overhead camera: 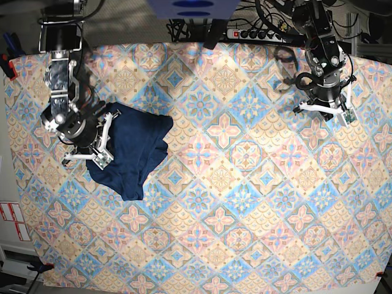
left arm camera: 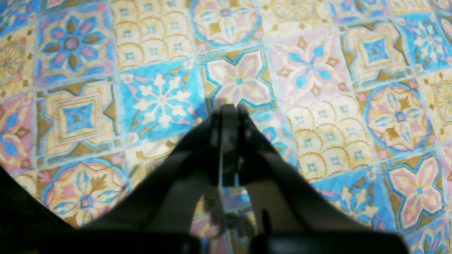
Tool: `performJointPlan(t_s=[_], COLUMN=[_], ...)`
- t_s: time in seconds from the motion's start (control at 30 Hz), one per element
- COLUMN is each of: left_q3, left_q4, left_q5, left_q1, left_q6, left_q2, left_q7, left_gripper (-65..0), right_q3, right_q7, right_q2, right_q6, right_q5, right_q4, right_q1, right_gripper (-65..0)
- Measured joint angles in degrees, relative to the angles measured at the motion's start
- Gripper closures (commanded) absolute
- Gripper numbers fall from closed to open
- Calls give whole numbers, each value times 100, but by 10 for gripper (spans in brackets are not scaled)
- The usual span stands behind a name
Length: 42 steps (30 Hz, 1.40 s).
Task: Fold the T-shirt properly
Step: 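Pull the bundle further with the right gripper and flatten it, then release the bundle and lift the right gripper away from it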
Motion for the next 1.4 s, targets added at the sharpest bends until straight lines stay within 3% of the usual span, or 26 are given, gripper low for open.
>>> performJointPlan(t_s=[0.13,0.3,0.47,0.7,0.83,1.03,1.4], left_q3=[0,2,0,-2,0,-11,-11], left_q4=[0,0,0,0,0,0,0], left_q5=[4,2,4,4,4,4,2], left_q1=[-2,-7,-4,-17,-4,-15,-15], left_q6=[4,4,7,-15,-15,7,4], left_q2=[-11,-17,-26,-39,-11,-11,-7], left_q7=[0,-2,-2,-2,-2,-2,0], left_gripper=[0,0,0,0,0,0,0], right_q3=[-50,-63,-94,-275,-197,-48,203], right_q7=[46,50,2,457,1082,1532,1521], right_q2=[-46,-452,-511,-614,-570,-472,177], right_q6=[44,31,24,11,66,175,127], right_q5=[83,66,39,81,260,391,348], right_q4=[146,120,79,-1108,-1816,-2393,-2452], right_q1=[-376,-496,-645,-470,-245,9,-15], right_gripper=[-14,-14,-14,-14,-14,-14,-14])
